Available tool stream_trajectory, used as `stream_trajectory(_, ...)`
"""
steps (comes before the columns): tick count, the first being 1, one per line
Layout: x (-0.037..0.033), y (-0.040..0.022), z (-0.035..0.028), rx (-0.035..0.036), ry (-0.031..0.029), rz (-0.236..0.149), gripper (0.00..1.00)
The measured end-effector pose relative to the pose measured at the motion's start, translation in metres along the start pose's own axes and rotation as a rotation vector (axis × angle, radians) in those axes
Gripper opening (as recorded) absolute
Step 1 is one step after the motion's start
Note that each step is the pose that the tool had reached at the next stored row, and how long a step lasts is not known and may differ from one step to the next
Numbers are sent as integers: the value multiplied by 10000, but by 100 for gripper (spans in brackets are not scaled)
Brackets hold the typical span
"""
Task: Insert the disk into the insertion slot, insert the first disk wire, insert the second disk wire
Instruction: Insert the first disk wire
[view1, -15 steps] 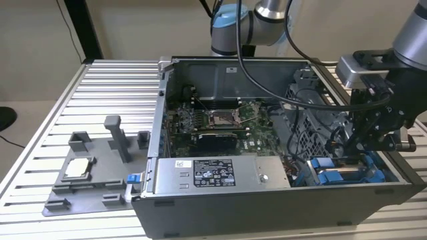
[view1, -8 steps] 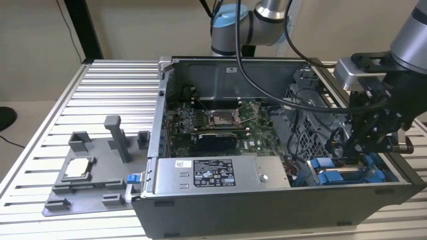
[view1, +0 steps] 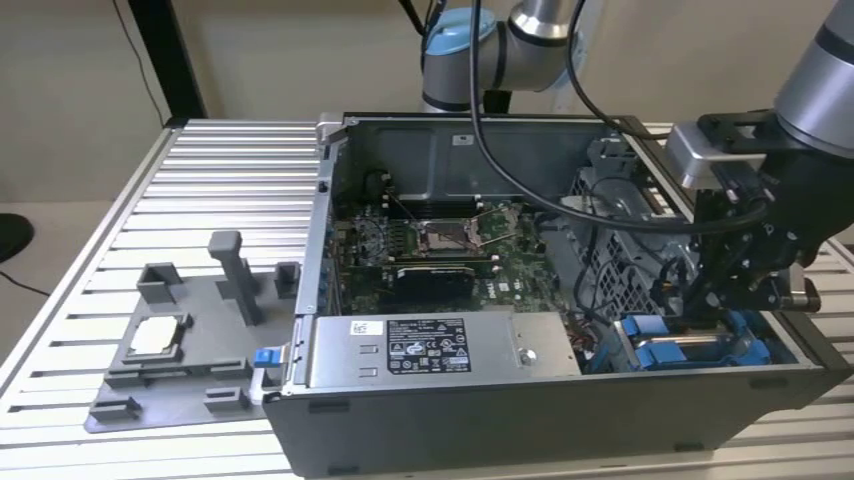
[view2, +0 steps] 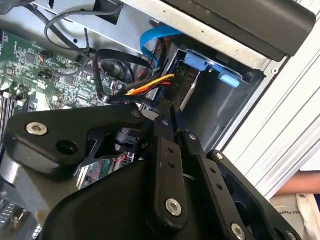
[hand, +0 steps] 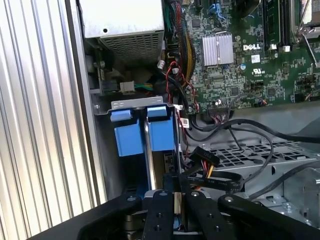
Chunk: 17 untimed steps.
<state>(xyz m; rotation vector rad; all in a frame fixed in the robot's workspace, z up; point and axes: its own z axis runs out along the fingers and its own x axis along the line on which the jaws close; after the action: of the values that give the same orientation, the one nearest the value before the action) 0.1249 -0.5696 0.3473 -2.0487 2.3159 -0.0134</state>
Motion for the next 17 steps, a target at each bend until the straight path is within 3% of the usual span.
stream_trajectory(6,0,1,13,54,-29,-2,0)
stream_trajectory(17,1,2,43,60,-30,-11,0)
